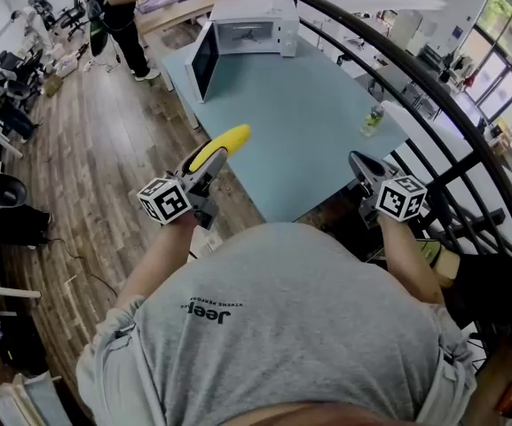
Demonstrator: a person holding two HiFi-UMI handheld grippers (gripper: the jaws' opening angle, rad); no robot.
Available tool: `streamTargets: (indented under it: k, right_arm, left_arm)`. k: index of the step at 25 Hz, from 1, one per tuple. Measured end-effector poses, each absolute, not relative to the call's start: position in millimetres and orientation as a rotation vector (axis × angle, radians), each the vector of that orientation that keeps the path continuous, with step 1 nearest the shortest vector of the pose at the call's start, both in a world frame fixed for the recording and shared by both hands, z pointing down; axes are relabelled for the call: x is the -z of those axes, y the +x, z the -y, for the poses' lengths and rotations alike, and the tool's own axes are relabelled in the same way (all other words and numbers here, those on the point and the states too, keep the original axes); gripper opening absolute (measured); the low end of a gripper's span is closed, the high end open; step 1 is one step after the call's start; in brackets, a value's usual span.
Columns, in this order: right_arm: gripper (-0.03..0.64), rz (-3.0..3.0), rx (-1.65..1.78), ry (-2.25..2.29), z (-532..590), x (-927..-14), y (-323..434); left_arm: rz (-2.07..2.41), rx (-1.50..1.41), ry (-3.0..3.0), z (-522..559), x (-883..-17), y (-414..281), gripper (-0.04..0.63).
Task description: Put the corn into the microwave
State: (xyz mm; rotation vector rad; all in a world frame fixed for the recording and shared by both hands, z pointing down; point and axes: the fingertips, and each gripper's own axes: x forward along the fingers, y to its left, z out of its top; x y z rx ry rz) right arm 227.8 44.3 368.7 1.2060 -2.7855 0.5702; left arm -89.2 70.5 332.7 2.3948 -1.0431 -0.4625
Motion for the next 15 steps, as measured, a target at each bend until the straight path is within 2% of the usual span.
streamTargets:
  k: [15]
  right_arm:
    - [0.017, 2.845, -0.547, 1.12, -65, -359, 295]
  left_arm:
    - [1.016, 0.465, 2.374, -86, -329, 20, 0.262]
